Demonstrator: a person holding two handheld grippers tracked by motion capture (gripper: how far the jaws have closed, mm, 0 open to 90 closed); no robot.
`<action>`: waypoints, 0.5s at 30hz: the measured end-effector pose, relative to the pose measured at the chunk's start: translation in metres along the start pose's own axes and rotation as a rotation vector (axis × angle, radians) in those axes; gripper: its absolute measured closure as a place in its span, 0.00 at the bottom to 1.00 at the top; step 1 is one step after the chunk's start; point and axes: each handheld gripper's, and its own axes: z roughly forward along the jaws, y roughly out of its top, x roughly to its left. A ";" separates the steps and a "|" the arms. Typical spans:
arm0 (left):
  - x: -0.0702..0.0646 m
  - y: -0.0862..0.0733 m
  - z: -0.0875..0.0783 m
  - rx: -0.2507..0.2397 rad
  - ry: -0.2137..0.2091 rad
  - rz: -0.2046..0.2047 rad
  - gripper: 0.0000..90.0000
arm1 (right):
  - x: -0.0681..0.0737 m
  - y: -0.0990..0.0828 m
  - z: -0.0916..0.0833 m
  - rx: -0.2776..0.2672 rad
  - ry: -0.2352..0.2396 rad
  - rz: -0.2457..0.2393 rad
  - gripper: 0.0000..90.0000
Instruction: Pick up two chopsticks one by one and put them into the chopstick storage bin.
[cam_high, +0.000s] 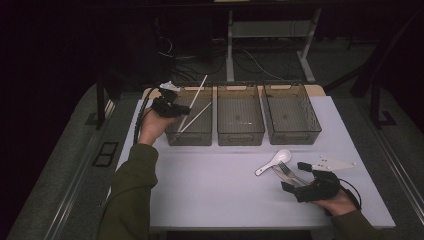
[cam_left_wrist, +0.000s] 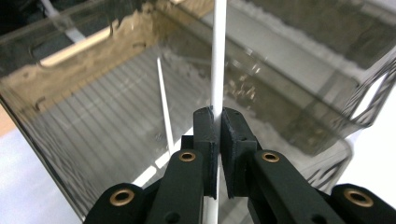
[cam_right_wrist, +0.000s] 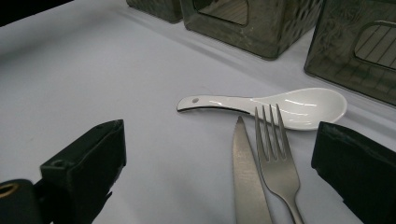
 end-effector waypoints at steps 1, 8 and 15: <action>0.001 -0.002 0.001 0.005 0.000 -0.007 0.94 | 0.000 0.000 0.000 -0.001 0.000 0.000 0.03; 0.006 -0.010 0.010 0.019 0.007 -0.040 0.94 | -0.001 0.000 0.000 -0.002 0.001 -0.002 0.03; 0.008 -0.010 0.021 0.055 0.050 -0.065 0.93 | 0.000 0.000 0.000 -0.002 0.001 -0.002 0.03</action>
